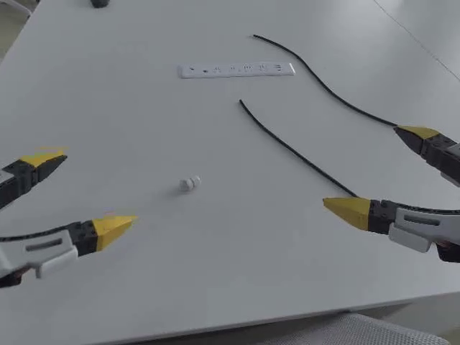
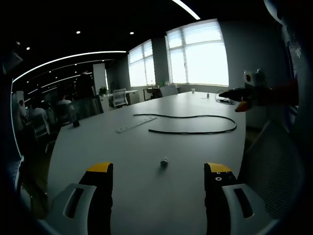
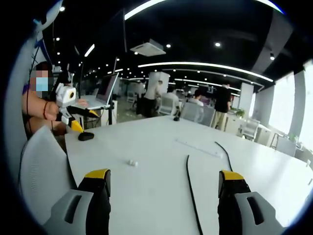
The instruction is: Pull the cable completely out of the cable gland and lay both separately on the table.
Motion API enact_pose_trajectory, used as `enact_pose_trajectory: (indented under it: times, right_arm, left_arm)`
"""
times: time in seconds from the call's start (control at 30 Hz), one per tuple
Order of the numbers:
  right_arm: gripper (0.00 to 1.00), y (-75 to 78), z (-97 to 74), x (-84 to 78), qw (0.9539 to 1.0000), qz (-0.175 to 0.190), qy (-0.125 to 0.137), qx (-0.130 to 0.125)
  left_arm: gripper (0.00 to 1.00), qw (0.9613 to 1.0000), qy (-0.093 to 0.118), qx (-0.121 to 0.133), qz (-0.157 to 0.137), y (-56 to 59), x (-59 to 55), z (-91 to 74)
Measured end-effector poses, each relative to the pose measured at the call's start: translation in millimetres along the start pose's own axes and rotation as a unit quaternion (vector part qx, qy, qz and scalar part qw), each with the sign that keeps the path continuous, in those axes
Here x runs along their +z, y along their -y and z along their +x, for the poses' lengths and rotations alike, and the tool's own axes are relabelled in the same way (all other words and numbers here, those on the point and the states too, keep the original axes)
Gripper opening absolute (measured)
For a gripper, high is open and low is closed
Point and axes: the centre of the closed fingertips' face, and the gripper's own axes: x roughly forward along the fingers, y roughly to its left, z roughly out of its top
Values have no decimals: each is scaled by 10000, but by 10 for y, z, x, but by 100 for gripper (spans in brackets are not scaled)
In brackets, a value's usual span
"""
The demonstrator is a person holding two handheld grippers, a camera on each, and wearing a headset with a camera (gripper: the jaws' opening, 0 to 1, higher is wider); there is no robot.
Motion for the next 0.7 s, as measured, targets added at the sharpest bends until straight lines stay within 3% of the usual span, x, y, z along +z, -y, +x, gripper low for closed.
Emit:
enact_pose_trajectory:
  times: [0.17,0.3,0.4,0.7]
  right_arm:
    - [92,-61,-36,-41,10000,-5,-23,47]
    - [92,-98,-74,-86,10000,31,-69,51]
    - [91,-113,-105,-107,9999,55,-65,52]
    - [91,-168,-187,-112,10000,74,-9,28]
  left_arm:
    - [76,9991,-49,391,-132,-105,-102,-243]
    - [75,9974,-132,642,-295,-129,-212,-326]
    - [74,9972,-118,713,-196,-86,-222,-343]
    - [74,9963,-122,779,-331,-10,-283,-343]
